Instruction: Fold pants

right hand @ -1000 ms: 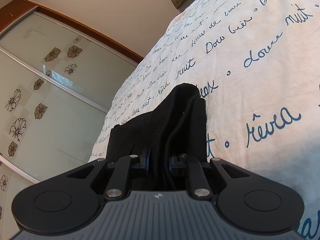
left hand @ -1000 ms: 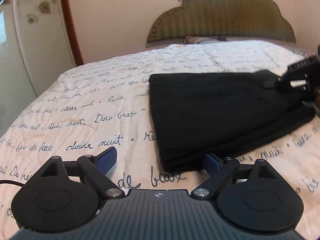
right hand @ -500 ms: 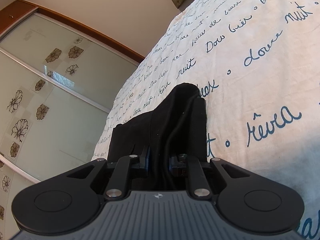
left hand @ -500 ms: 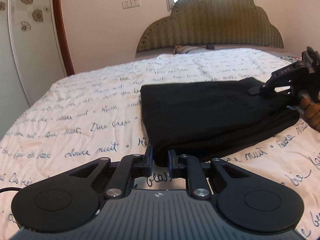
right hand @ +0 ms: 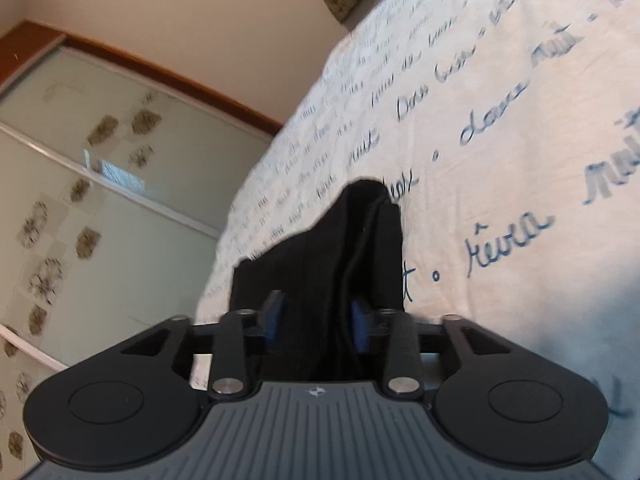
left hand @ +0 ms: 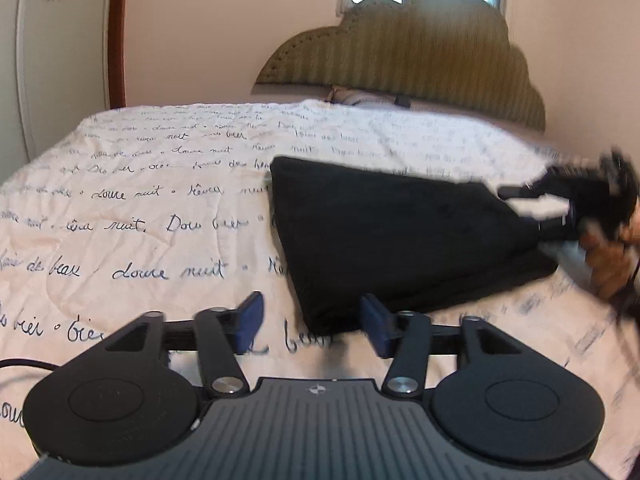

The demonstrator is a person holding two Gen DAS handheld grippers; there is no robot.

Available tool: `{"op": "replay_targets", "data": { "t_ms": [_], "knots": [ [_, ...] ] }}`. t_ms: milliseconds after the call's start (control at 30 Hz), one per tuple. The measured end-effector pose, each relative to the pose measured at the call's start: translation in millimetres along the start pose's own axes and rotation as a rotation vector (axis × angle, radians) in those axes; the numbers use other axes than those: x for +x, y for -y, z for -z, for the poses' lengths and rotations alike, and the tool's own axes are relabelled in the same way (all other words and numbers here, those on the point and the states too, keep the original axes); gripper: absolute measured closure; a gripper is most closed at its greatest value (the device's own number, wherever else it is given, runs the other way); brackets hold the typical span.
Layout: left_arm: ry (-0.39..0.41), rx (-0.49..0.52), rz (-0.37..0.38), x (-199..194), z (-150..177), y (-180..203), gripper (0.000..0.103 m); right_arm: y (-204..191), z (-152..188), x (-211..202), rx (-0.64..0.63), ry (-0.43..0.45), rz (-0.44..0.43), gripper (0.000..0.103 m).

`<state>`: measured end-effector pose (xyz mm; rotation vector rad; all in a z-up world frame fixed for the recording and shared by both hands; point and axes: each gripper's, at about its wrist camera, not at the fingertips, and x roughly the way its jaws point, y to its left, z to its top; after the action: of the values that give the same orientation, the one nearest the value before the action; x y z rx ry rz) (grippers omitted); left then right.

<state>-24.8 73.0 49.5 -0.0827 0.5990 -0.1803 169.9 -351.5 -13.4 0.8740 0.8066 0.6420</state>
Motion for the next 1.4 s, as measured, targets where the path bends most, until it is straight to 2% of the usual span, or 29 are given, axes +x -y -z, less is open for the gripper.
{"op": "replay_targets", "data": {
  "t_ms": [67, 133, 233, 300, 400, 467, 533, 567, 633, 667, 700, 733, 767, 900, 1033, 1133, 1233, 1300, 1400],
  "knots": [
    [-0.005, -0.103, 0.046, 7, -13, -19, 0.04, 1, 0, -15, 0.015, 0.048, -0.003, 0.035],
    [-0.062, -0.251, 0.145, 26, -24, -42, 0.039, 2, -2, -22, 0.013, 0.053, 0.031, 0.035],
    [-0.199, -0.538, 0.309, 75, -27, -80, 0.039, 6, -4, -17, 0.022, -0.008, 0.086, 0.035],
    [-0.243, -0.699, 0.392, 102, -24, -96, 0.039, -1, -3, -12, -0.019, -0.055, 0.116, 0.035],
    [-0.269, -0.784, 0.452, 118, -31, -103, 0.037, -10, -1, 1, -0.033, -0.163, 0.102, 0.034],
    [-0.298, -0.788, 0.493, 129, -37, -100, 0.029, -11, -1, 11, -0.037, -0.204, 0.097, 0.028],
    [-0.319, -0.794, 0.501, 140, -43, -96, 0.026, -12, -6, 18, -0.007, -0.22, 0.067, 0.016],
    [-0.326, -0.8, 0.513, 144, -46, -95, 0.02, -12, -8, 22, 0.014, -0.225, 0.047, 0.01],
    [-0.328, -0.82, 0.519, 151, -50, -95, 0.019, -15, -11, 29, 0.025, -0.231, 0.026, 0.009],
    [-0.327, -0.815, 0.493, 153, -51, -93, 0.021, -18, -10, 33, 0.009, -0.226, 0.037, 0.014],
    [-0.32, -0.798, 0.436, 153, -54, -91, 0.042, -22, -7, 36, -0.024, -0.217, 0.06, 0.041],
    [-0.329, -0.756, 0.367, 153, -55, -87, 0.079, -25, -3, 39, -0.072, -0.23, 0.101, 0.059],
    [-0.339, -0.714, 0.323, 154, -56, -83, 0.086, -27, 1, 42, -0.115, -0.246, 0.143, 0.072],
    [-0.29, -0.615, 0.272, 137, -62, -72, 0.087, -33, 7, 36, -0.167, -0.223, 0.14, 0.076],
    [-0.217, -0.551, 0.273, 111, -81, -69, 0.088, -54, 10, 36, -0.215, -0.211, 0.118, 0.076],
    [-0.177, -0.481, 0.197, 99, -82, -73, 0.087, -60, 16, 45, -0.228, -0.241, 0.063, 0.076],
    [-0.265, -0.56, 0.185, 119, -60, -90, 0.086, -41, 21, 64, -0.186, -0.279, 0.1, 0.077],
    [-0.232, -0.562, 0.198, 123, -49, -92, 0.083, -27, 19, 61, -0.125, -0.266, 0.045, 0.077],
    [-0.214, -0.548, 0.193, 121, -48, -89, 0.079, -28, 21, 58, -0.126, -0.252, 0.052, 0.076]
  ]
}}
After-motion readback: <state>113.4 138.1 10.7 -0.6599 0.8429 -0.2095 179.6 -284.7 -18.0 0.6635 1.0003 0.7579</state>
